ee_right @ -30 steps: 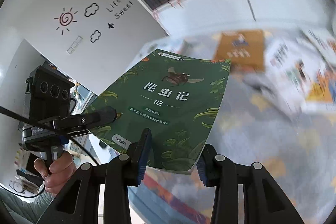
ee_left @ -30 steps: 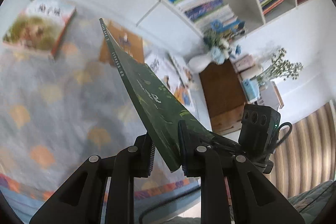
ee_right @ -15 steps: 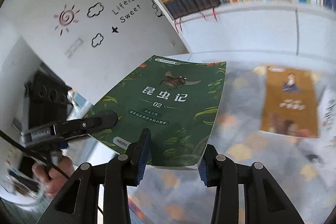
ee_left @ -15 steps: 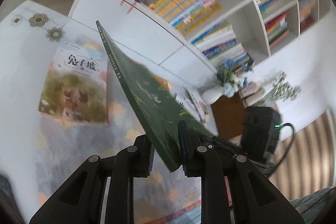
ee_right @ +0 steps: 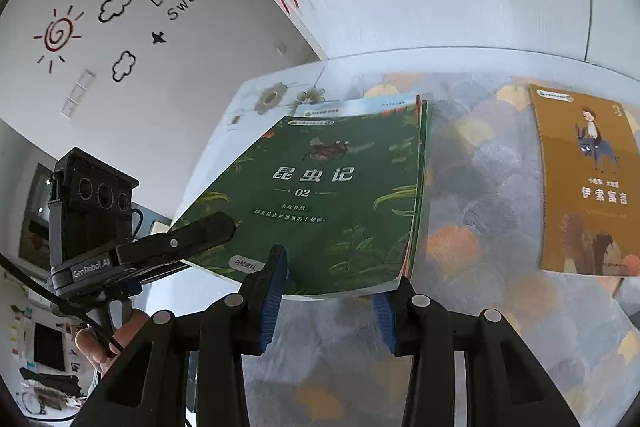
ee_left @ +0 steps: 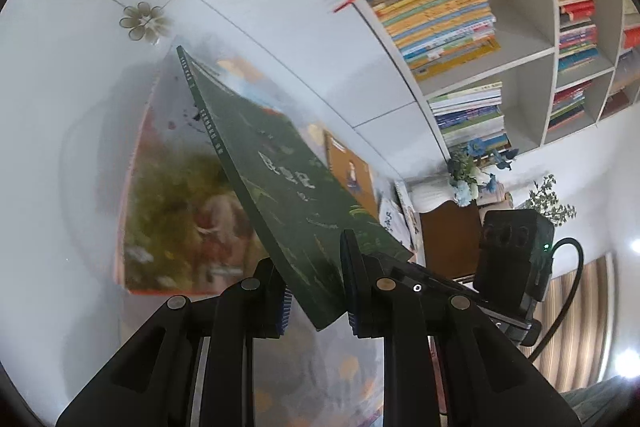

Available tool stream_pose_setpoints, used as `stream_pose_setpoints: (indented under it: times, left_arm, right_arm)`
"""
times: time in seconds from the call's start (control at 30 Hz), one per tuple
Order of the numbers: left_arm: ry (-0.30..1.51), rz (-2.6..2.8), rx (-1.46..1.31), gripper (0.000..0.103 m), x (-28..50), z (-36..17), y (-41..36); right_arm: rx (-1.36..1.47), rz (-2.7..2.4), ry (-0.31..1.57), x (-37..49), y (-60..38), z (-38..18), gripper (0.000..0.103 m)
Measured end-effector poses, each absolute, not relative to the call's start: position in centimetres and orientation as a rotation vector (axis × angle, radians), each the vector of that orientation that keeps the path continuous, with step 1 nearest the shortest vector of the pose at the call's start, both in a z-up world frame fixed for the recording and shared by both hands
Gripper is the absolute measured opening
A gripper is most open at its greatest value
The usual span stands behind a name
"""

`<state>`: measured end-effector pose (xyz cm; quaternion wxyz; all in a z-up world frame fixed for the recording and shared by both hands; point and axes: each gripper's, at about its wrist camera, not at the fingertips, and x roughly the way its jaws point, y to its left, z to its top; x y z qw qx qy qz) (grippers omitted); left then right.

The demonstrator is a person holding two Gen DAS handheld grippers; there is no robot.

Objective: Organize books

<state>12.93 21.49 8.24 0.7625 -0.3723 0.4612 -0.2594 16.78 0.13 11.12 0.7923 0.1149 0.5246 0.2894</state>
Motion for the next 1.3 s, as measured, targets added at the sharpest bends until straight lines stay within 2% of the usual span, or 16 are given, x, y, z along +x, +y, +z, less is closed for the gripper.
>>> stream_pose_setpoints:
  times: [0.63,0.97,1.03,1.3]
  left_arm:
    - [1.11,-0.391,-0.833,0.016,12.2,2.0,26.2]
    - [1.067,-0.319,-0.769,0.016,11.7,4.5,27.8]
    - [1.056,-0.322,-0.742,0.019,11.9,5.2,27.4]
    - [1.059,-0.378,-0.682,0.019,12.2,7.0,24.2]
  right_arm:
    - [0.331,0.605,1.241,17.8,2.2,5.3,0.04]
    - [0.334,0.617,1.265,17.4,2.3,4.4,0.04]
    - [0.326,0.624,1.27,17.3,2.4,4.3,0.04]
    - [0.288,0.633,1.295,15.6,1.3,4.3,0.04]
